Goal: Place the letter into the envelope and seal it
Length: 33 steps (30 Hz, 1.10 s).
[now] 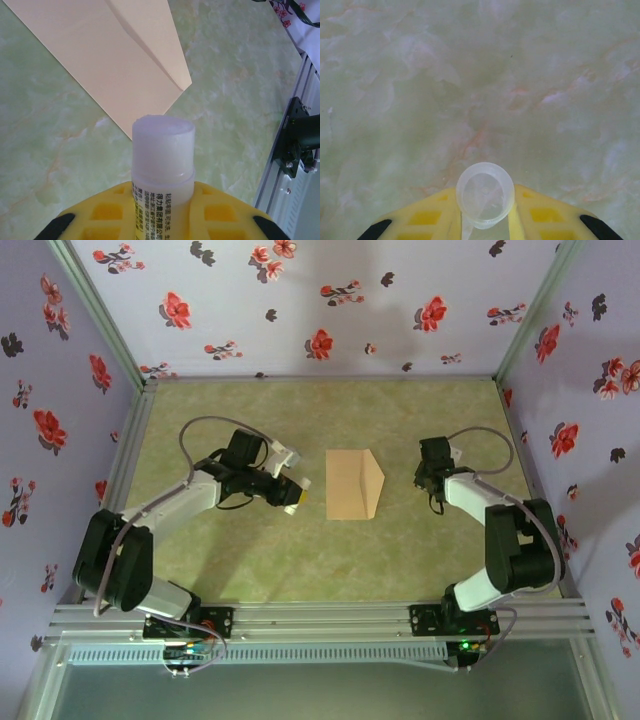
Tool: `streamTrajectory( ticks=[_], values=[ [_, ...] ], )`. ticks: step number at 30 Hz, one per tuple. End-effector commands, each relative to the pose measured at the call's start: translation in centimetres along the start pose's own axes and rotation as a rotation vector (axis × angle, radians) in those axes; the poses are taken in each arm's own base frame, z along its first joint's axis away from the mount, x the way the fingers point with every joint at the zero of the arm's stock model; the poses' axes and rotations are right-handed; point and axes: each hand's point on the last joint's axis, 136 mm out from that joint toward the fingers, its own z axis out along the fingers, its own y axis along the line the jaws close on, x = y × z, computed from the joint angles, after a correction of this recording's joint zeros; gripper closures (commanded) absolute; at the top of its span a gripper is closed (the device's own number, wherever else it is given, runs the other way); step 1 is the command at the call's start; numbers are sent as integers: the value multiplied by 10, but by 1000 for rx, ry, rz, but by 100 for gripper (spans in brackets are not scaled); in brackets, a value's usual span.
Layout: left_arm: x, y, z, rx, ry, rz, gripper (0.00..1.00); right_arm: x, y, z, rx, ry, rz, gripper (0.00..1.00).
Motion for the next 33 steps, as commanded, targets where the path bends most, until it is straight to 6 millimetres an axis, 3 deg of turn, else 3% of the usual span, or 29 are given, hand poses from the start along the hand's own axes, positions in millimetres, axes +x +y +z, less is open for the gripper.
streamTrajectory(
  ticks=[1,12,20,28,33],
  values=[
    [-6,-4,4,31,-21,3,100,-9,-4,8,30,-53,43,73],
    [-4,1,11,32,-23,-21,100,9,-5,25,30,-14,55,68],
    [-2,2,11,31,-15,-22,100,12,-3,25,16,-2,61,56],
    [-4,1,10,32,-23,-19,100,5,1,12,-25,-26,74,44],
    [-12,-2,8,35,-42,-26,100,-9,10,-14,-92,-59,92,36]
  ],
)
